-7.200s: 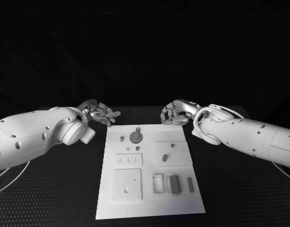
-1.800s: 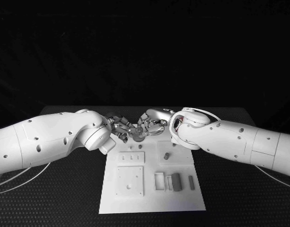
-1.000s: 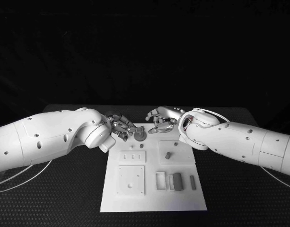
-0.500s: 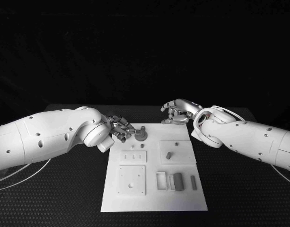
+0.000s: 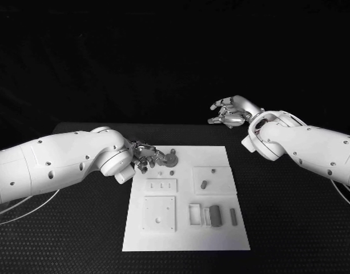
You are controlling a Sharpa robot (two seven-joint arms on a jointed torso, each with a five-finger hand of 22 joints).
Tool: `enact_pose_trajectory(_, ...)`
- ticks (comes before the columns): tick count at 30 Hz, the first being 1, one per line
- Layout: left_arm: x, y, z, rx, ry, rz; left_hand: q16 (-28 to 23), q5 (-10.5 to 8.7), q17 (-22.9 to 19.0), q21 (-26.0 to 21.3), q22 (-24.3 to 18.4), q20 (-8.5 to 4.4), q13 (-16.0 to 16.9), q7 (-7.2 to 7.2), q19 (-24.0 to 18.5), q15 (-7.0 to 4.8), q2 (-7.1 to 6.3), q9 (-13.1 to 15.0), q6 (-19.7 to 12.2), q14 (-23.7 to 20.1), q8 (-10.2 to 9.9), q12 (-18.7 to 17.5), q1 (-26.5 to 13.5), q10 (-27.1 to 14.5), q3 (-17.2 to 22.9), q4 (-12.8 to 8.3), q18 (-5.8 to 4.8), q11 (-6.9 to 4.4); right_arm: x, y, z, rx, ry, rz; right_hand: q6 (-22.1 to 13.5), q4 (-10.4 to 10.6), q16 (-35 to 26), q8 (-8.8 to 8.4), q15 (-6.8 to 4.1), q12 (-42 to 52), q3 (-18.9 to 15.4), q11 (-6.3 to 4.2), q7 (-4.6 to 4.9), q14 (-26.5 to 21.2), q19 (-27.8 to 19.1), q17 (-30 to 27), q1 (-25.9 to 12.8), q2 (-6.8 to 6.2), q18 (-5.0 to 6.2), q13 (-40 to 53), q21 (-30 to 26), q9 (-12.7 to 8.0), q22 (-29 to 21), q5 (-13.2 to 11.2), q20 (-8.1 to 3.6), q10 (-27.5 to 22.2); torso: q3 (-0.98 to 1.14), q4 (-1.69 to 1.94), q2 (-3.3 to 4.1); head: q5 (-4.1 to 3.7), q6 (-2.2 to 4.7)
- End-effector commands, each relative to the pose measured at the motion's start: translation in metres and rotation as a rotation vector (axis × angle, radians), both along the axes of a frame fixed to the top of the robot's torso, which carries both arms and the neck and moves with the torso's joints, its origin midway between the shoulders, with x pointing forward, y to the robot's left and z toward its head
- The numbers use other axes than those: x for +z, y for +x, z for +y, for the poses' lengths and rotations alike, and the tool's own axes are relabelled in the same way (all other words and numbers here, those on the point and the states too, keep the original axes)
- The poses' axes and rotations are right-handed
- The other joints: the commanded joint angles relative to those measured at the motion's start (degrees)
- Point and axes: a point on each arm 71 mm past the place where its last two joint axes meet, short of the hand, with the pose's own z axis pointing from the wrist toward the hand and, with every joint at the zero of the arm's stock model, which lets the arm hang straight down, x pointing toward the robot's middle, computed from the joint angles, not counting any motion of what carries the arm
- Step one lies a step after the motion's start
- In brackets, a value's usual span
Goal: Assemble the parts on the task board
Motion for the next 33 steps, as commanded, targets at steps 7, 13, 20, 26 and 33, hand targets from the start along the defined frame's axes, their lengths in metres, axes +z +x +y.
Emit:
enact_pose_trajectory(7, -0.02, -0.008, -0.008, -0.068, 0.079, 0.043, 0.34, -0.3, -0.17, 0.27, 1.3, -0.19, -0.09, 0.98, 0.52, -0.28, 0.31, 6.9, 1.22, 0.0, 3.28, 0.16, -0.93, 0.2, 9.36, -9.34, -0.77, -0.19, 0.002, 0.005, -0.004, -0.029, 0.053, 0.037, 0.19, 0.26, -0.1, 0.25, 0.17, 0.37, 0.1, 0.03, 1.93, -0.5, -0.58, -0.13, -0.04, 0.51, 3.61, -0.21, -0.34, -0.06, 0.91, 0.16, 0.09, -0.45, -0.1, 0.1, 0.05, -0.15, -0.66)
enact_pose_trajectory(13, -0.029, -0.009, -0.01, -0.087, 0.118, 0.019, 0.35, -0.31, -0.21, 0.28, 1.31, -0.21, -0.1, 0.99, 0.52, -0.29, 0.32, 6.91, 1.19, -0.01, 3.27, 0.16, -1.03, 0.19, 9.52, -9.47, -0.77, -0.18, 0.002, 0.005, -0.002, -0.02, 0.052, 0.045, 0.18, 0.22, -0.1, 0.27, 0.18, 0.41, 0.08, 0.04, 1.94, -0.56, -0.63, -0.16, -0.01, 0.53, 3.61, -0.27, -0.37, -0.07, 0.91, 0.16, 0.11, -0.49, -0.14, 0.06, 0.08, -0.33, -0.98)
enact_pose_trajectory(20, -0.034, -0.008, -0.013, -0.135, 0.18, 0.01, 0.36, -0.33, -0.27, 0.33, 1.31, -0.25, -0.12, 0.99, 0.56, -0.32, 0.28, 6.94, 1.17, 0.01, 3.27, 0.15, -1.05, 0.19, 9.74, -9.63, -0.75, -0.19, 0.002, 0.004, 0.001, -0.007, 0.05, 0.056, 0.15, 0.26, -0.08, 0.3, 0.2, 0.49, 0.01, 0.06, 1.96, -0.65, -0.7, -0.21, -0.12, 0.64, 3.61, -0.39, -0.42, -0.1, 0.91, 0.14, 0.18, -0.57, -0.15, 0.06, 0.05, -0.49, -1.43)
enact_pose_trajectory(26, -0.038, -0.006, -0.011, -0.161, 0.236, -0.017, 0.35, -0.36, -0.32, 0.35, 1.31, -0.26, -0.14, 1.0, 0.57, -0.34, 0.3, 6.95, 1.11, 0.01, 3.25, 0.12, -1.03, 0.15, 9.9, -9.67, -0.75, -0.18, 0.002, 0.003, 0.003, 0.002, 0.052, 0.058, 0.13, 0.33, -0.06, 0.32, 0.21, 0.54, -0.04, 0.07, 1.97, -0.7, -0.74, -0.24, -0.22, 0.73, 3.61, -0.46, -0.45, -0.12, 0.91, 0.14, 0.22, -0.61, -0.16, 0.08, 0.04, -0.62, -1.63)
enact_pose_trajectory(33, -0.038, -0.002, -0.008, -0.171, 0.266, -0.022, 0.33, -0.49, -0.38, 0.38, 1.31, -0.27, -0.17, 1.01, 0.6, -0.36, 0.2, 6.97, 1.06, 0.02, 3.23, 0.11, -1.02, 0.12, 10.04, -9.72, -0.75, -0.17, 0.002, 0.003, 0.005, 0.008, 0.052, 0.062, 0.12, 0.43, -0.04, 0.35, 0.23, 0.61, -0.11, 0.08, 1.98, -0.75, -0.78, -0.28, -0.37, 0.82, 3.61, -0.56, -0.47, -0.15, 0.92, 0.14, 0.27, -0.66, -0.15, 0.06, 0.01, -0.61, -1.9)
